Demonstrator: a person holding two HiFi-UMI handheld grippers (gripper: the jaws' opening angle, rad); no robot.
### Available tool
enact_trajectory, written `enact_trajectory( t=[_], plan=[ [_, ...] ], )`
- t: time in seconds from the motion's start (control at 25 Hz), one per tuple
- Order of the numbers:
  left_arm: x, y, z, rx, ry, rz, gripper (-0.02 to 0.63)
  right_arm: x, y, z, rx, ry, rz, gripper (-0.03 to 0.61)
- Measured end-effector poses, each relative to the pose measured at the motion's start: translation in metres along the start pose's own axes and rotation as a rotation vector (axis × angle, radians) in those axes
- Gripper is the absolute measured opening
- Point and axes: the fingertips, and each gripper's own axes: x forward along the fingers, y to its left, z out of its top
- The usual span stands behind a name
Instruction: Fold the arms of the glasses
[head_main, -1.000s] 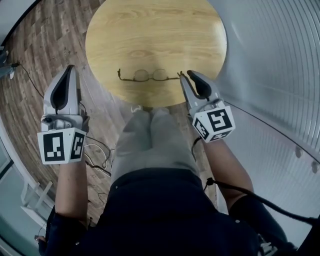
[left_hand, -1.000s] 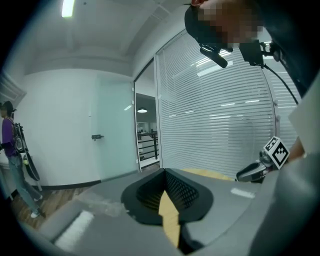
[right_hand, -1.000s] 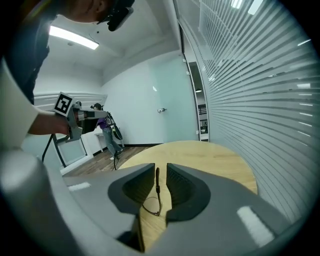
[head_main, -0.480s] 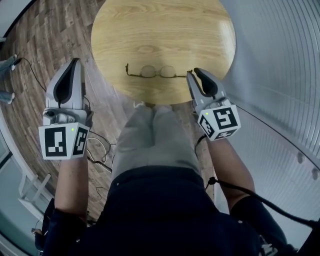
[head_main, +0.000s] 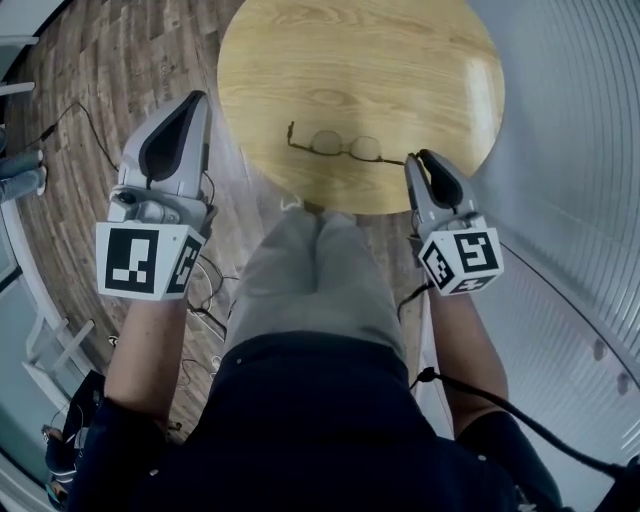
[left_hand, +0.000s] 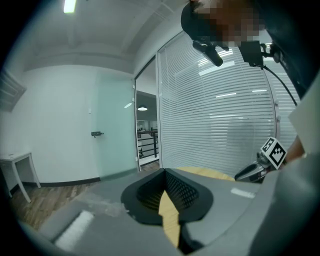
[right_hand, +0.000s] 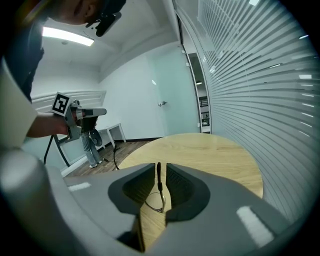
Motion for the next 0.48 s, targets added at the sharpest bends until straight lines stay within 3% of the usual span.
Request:
enact_trajectory(
  t=[0.2,0.48],
  plan=[
    [-0.0022,0.0032,-0.0052,-0.006,0.008,0.014,0.002,0.0005,0.0008,-0.0049,0.0,0.011,0.006,0.032],
    [-0.0013,0.0007,0.0023,0.0,-0.007,0.012,0.002,0.0008,-0.0002,-0.0027,-0.007,0.013,0.015,0.029]
  ],
)
